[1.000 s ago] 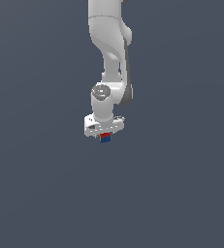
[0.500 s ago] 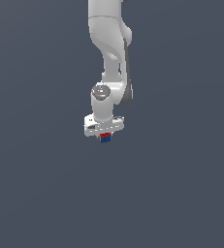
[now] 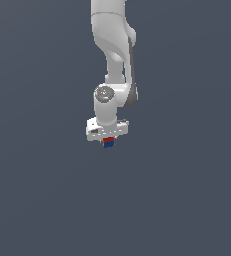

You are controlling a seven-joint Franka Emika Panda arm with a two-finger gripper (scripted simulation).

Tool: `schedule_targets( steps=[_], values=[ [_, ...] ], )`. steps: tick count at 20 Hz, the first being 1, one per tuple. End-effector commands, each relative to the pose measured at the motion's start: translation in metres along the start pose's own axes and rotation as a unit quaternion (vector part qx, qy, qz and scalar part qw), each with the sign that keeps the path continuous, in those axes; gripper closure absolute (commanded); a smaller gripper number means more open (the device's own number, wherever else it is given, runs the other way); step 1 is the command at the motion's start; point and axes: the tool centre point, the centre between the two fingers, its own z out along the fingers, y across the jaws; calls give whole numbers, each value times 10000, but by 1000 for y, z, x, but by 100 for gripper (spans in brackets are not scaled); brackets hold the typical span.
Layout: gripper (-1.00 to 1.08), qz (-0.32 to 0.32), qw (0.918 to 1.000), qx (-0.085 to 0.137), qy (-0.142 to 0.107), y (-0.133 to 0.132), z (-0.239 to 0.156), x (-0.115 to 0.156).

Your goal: Pick up the object and move it to a goal position.

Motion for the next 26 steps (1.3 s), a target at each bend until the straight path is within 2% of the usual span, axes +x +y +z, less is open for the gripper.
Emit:
schedule_targets(
  steps=[1,8,26],
  values=[
    [108,-1,10000,-4,12,1,-10,7],
    [108,-1,10000,-4,12,4,-48,34],
    [108,-1,10000,-4,12,17,-174,127]
  ],
)
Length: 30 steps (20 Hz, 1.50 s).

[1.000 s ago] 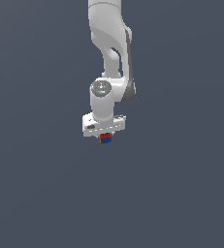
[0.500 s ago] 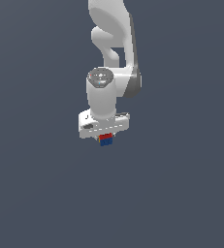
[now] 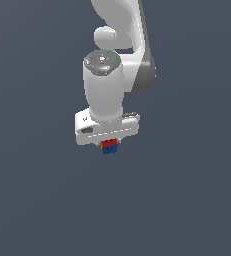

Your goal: Pick up the object and move it to a goal position.

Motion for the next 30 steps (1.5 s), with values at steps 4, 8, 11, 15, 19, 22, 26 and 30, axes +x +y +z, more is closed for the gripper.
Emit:
schedule_targets(
  steps=[4,8,11,15,19,22,26,30],
  values=[
    [108,0,10000,-2,6,3,-31,23],
    [108,0,10000,-2,6,5,-49,38],
    [108,0,10000,-2,6,7,-62,48],
    [108,-2,10000,0,6,8,-75,60],
    [108,-2,10000,0,6,10,-85,68],
    [108,-2,10000,0,6,10,-89,72],
    [108,-2,10000,0,6,11,-93,75],
    [108,-2,10000,0,6,11,-95,77]
  ],
)
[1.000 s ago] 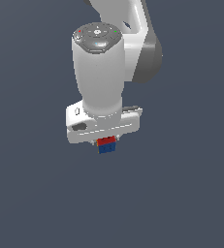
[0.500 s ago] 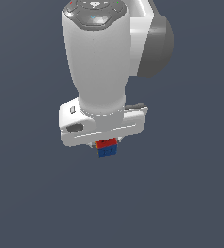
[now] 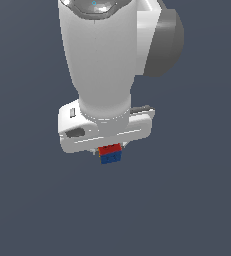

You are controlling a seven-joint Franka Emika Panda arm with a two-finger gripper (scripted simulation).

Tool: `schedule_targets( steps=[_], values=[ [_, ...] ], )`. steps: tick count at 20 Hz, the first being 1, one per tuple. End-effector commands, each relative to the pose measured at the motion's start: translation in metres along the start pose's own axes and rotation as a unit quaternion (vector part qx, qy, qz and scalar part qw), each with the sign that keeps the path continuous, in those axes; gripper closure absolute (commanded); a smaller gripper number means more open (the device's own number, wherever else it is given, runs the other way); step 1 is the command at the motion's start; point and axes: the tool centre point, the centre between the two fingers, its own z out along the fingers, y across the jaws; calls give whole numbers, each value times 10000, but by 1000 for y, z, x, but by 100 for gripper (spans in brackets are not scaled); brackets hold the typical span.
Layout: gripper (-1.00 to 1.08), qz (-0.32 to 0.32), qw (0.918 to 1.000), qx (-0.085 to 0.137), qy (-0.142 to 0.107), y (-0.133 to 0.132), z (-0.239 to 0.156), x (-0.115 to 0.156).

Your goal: Pick up the object and move it to a goal position.

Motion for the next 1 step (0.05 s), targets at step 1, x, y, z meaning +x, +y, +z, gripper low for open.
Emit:
schedule_targets(
  steps=[1],
  values=[
    [108,0,10000,-3,11,0,-2,1]
  ],
)
